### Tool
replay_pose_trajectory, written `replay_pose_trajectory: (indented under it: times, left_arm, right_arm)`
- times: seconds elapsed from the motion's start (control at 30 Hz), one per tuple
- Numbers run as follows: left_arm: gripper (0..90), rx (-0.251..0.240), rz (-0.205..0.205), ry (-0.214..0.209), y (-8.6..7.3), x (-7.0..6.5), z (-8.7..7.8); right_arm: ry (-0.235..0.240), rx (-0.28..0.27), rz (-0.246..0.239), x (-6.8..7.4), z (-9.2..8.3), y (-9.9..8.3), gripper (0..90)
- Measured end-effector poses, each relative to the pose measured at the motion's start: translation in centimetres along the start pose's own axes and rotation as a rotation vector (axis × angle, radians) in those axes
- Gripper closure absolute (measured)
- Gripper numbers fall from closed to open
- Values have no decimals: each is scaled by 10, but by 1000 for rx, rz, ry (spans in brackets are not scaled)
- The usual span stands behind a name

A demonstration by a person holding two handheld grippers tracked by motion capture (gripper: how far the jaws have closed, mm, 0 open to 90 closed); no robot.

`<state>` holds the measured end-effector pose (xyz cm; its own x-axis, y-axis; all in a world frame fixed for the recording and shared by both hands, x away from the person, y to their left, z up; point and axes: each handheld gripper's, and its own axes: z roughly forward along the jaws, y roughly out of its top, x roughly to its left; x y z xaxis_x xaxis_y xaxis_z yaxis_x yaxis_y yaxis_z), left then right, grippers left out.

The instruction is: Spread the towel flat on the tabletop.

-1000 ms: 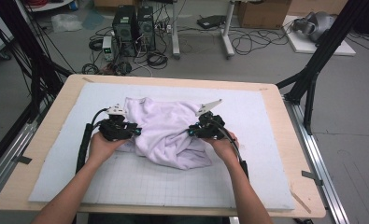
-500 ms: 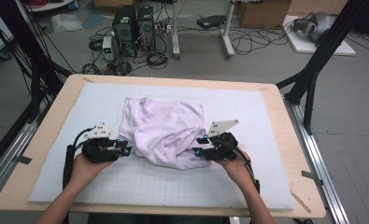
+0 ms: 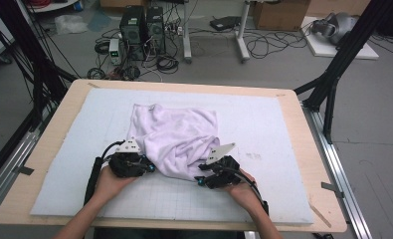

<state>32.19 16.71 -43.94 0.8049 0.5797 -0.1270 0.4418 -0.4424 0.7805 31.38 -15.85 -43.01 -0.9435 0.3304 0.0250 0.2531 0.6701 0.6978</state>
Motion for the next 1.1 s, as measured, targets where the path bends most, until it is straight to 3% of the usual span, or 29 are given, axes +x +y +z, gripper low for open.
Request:
replay_pose_trajectory:
  times: [0.13, 0.23, 0.3, 0.43, 0.63, 0.83, 0.97, 1.1]
  left_arm:
    - [828, 0, -6, 9, 1, 1, 2]
    - [846, -1, -4, 13, 1, 0, -4]
    - [849, -14, -4, 13, 2, 0, -10]
    - [853, -50, 3, 26, 7, -1, -29]
    - [856, -101, 20, 71, 17, 0, -64]
    - [856, -136, 28, 107, 20, 3, -92]
    - [856, -127, 4, 135, 12, 14, -102]
    - [860, -115, -27, 161, 9, 28, -100]
  right_arm:
    - [1, 40, -3, 0, 8, 0, 636]
    - [10, 37, -14, 1, 6, 1, 799]
    - [16, 39, -23, 1, 4, 1, 842]
    - [23, 11, -17, 4, -4, 3, 850]
    - [-4, -111, -15, 10, -34, 14, 853]
    - [-18, -155, -16, 9, -54, 20, 854]
    - [-42, -172, -10, 7, -65, 21, 855]
    - [-68, -157, 4, -1, -67, 19, 856]
